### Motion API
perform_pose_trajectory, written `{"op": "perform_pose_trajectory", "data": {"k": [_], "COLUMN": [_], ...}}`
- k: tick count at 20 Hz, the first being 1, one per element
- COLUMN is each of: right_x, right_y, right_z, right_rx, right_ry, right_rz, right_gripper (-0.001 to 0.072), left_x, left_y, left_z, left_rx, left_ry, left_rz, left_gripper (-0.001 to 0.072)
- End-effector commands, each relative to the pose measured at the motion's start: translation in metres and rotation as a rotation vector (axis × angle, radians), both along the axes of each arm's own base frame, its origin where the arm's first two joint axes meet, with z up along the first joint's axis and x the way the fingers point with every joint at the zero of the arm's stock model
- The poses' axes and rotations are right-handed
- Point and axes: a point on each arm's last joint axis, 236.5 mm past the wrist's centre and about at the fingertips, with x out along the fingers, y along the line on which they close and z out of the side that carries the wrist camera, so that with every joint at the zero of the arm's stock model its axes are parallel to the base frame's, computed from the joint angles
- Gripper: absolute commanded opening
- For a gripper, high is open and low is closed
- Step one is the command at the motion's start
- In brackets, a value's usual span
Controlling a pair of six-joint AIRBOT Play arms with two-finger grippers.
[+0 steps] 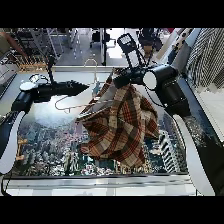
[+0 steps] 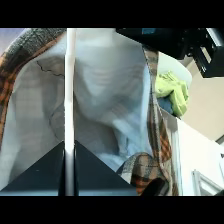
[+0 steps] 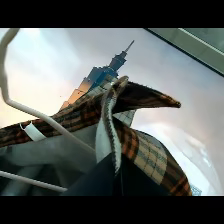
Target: Fold the clothes and pants, and hang the long-sleeved shirts on hangers.
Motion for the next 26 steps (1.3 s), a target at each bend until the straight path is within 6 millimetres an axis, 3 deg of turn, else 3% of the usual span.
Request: {"op": "perform_pose_trajectory", "data": {"k": [1, 6, 9, 11, 12, 13, 14, 15, 18, 21, 23, 24, 26], "right_x": [-0.041, -0.168, -0.21, -0.223, -0.224, -0.222, -0.218, -0.216, -0.202, -0.181, -0.152, -0.132, -0.093], "right_y": [0.015, 0.026, 0.037, 0.041, 0.042, 0.042, 0.038, 0.032, 0.012, -0.035, -0.065, -0.077, -0.084], "right_z": [0.006, -0.026, -0.034, -0.038, -0.037, -0.036, -0.035, -0.031, 0.012, 0.081, 0.112, 0.118, 0.098], "right_rx": [-0.007, -0.22, -0.285, -0.302, -0.303, -0.302, -0.317, -0.355, -0.46, -0.554, -0.596, -0.601, -0.592], "right_ry": [0.074, 0.381, 0.446, 0.477, 0.474, 0.464, 0.451, 0.42, 0.211, -0.069, -0.211, -0.249, -0.248], "right_rz": [0.06, 0.229, 0.307, 0.318, 0.321, 0.317, 0.312, 0.33, 0.391, 0.326, 0.241, 0.198, 0.174], "right_gripper": [0.0028, 0.0027, 0.0027, 0.0028, 0.0032, 0.0168, 0.0358, 0.0409, 0.041, 0.0409, 0.0409, 0.0407, 0.037], "left_x": [0.017, 0.038, 0.032, 0.015, 0.004, -0.01, -0.02, -0.028, -0.041, -0.046, -0.048, -0.048, -0.048], "left_y": [0.003, 0.005, 0.011, 0.017, 0.02, 0.02, 0.019, 0.02, 0.015, 0.013, 0.014, 0.013, 0.013], "left_z": [-0.005, 0.009, 0.035, 0.057, 0.065, 0.068, 0.066, 0.064, 0.057, 0.057, 0.058, 0.058, 0.058], "left_rx": [-0.04, -0.314, -0.448, -0.526, -0.556, -0.564, -0.568, -0.574, -0.587, -0.587, -0.589, -0.59, -0.589], "left_ry": [0.064, 0.176, 0.101, -0.023, -0.096, -0.161, -0.196, -0.221, -0.255, -0.289, -0.291, -0.291, -0.291], "left_rz": [0.066, 0.08, 0.028, -0.041, -0.084, -0.136, -0.177, -0.213, -0.275, -0.288, -0.295, -0.299, -0.298], "left_gripper": [0.0025, 0.0024, 0.0024, 0.0024, 0.0024, 0.0025, 0.0025, 0.0025, 0.0025, 0.0025, 0.0025, 0.0024, 0.0024]}}
